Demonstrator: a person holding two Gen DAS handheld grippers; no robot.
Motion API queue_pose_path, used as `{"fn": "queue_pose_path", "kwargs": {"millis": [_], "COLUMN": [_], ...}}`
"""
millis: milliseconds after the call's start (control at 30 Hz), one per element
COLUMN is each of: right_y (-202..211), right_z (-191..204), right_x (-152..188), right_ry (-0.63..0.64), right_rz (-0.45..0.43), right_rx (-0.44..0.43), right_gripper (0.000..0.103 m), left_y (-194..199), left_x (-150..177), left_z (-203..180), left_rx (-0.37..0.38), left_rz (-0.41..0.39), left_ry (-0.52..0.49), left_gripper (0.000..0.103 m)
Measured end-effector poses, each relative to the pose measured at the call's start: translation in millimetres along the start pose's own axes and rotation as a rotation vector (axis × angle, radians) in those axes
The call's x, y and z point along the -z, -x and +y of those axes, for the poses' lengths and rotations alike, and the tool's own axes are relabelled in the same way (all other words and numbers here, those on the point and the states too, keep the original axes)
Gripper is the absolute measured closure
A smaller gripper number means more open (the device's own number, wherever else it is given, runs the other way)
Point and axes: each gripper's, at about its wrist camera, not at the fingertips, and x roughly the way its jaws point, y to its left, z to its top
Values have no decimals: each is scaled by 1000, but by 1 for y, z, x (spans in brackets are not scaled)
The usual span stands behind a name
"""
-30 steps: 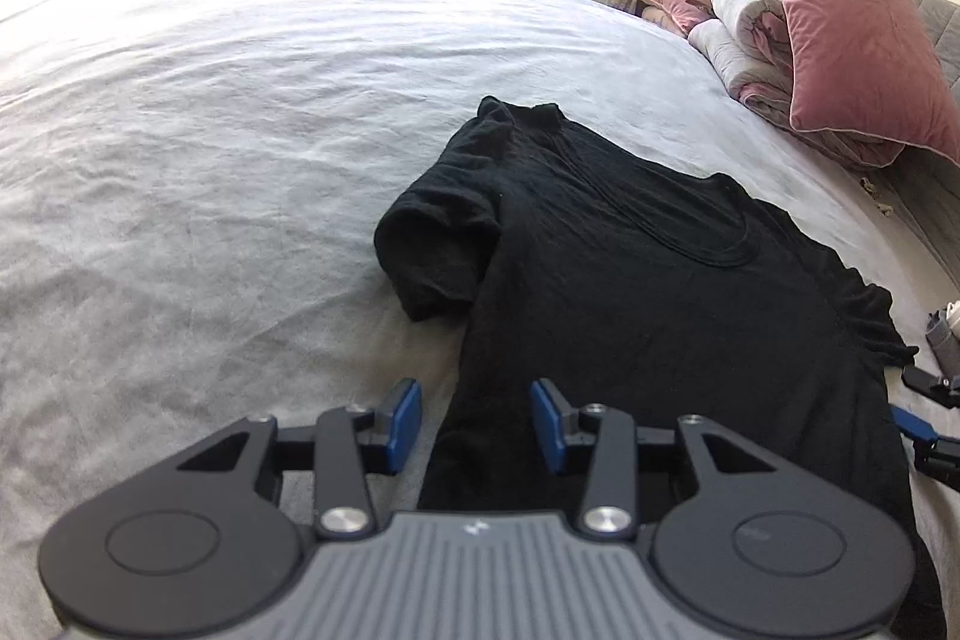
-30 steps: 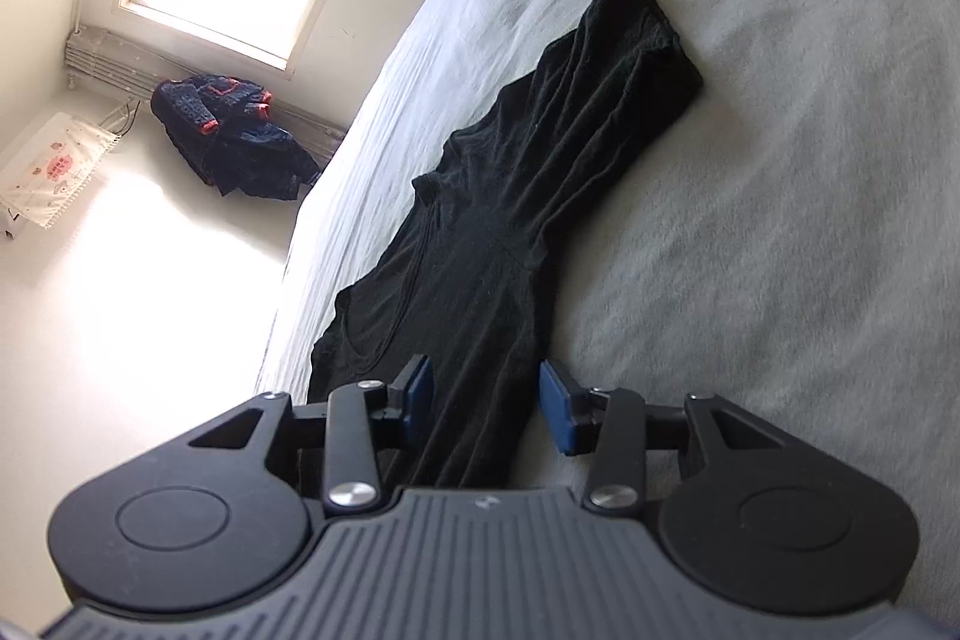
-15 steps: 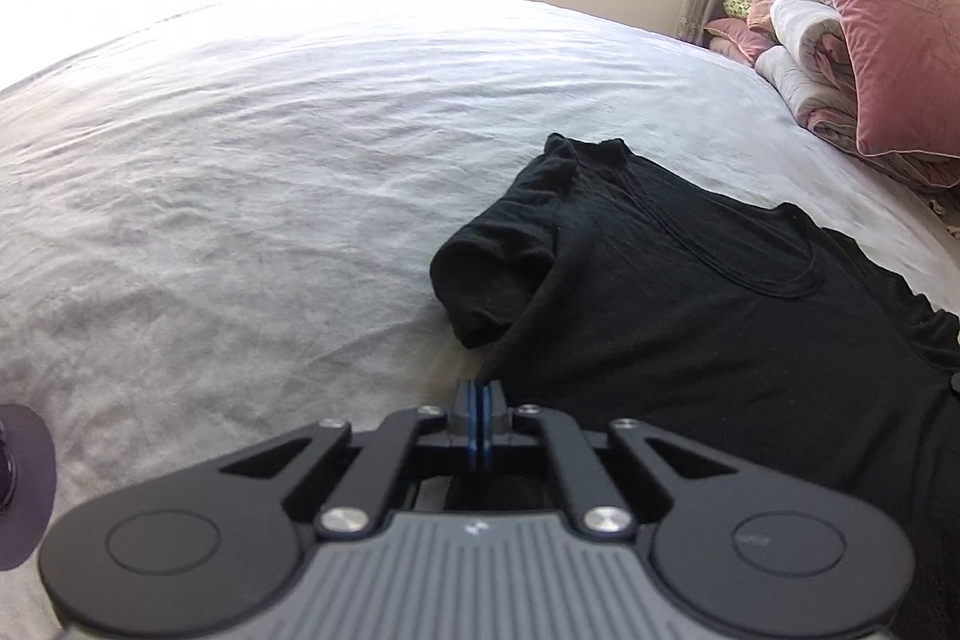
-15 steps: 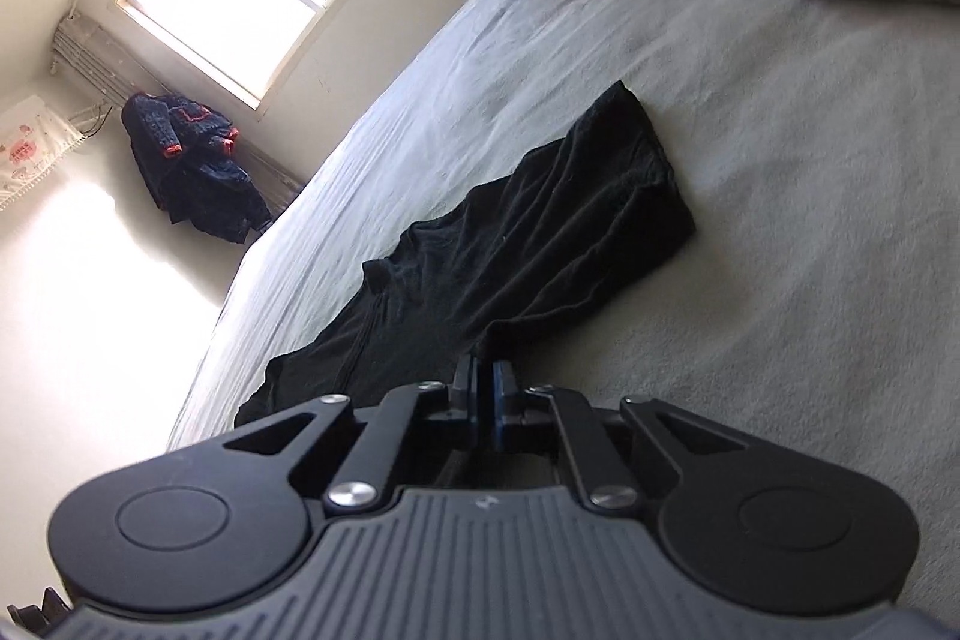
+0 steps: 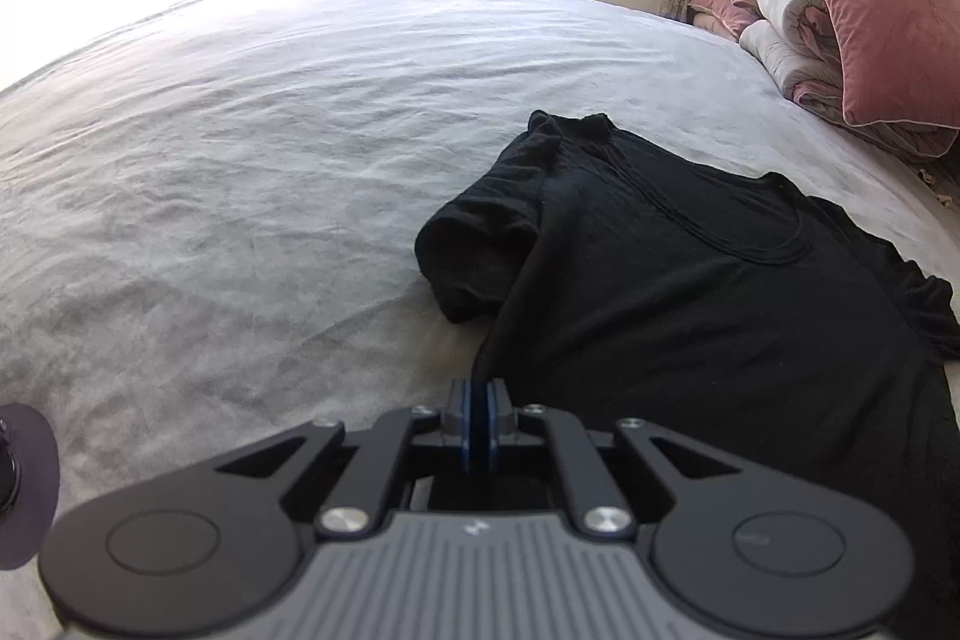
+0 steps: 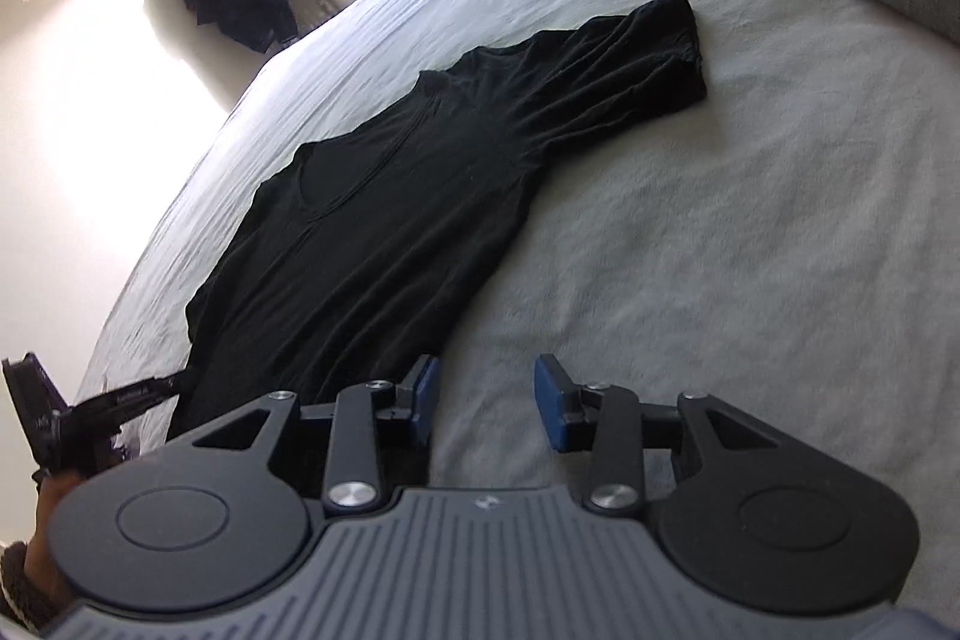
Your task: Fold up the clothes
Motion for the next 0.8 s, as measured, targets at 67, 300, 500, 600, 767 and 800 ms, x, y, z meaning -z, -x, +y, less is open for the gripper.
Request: {"fn": "queue_pose_path", "kwargs": {"millis": [67, 300, 500, 600, 767, 800], "right_y": [2, -10, -2, 4, 9, 10], "right_z": [1, 20, 30, 38, 48, 49], "right_x": [1, 1, 10, 14, 17, 16], "right_ry": [-13, -23, 19, 64, 118, 119], "right_rz": [27, 123, 131, 113, 88, 86], "right_rx": [-26, -82, -71, -72, -58, -63], "right_gripper": [63, 71, 98, 99, 99, 99], "left_y": [5, 21, 27, 31, 30, 27], "left_x": [-1, -2, -3, -2, 5, 8], "left_z": [-3, -19, -72, -122, -209, -225], "left_rx": [13, 141, 372, 451, 523, 521], "left_rz": [-4, 20, 150, 193, 262, 276], "left_ry": [2, -30, -95, -170, -303, -335], "left_gripper": [98, 96, 97, 97, 91, 89]}}
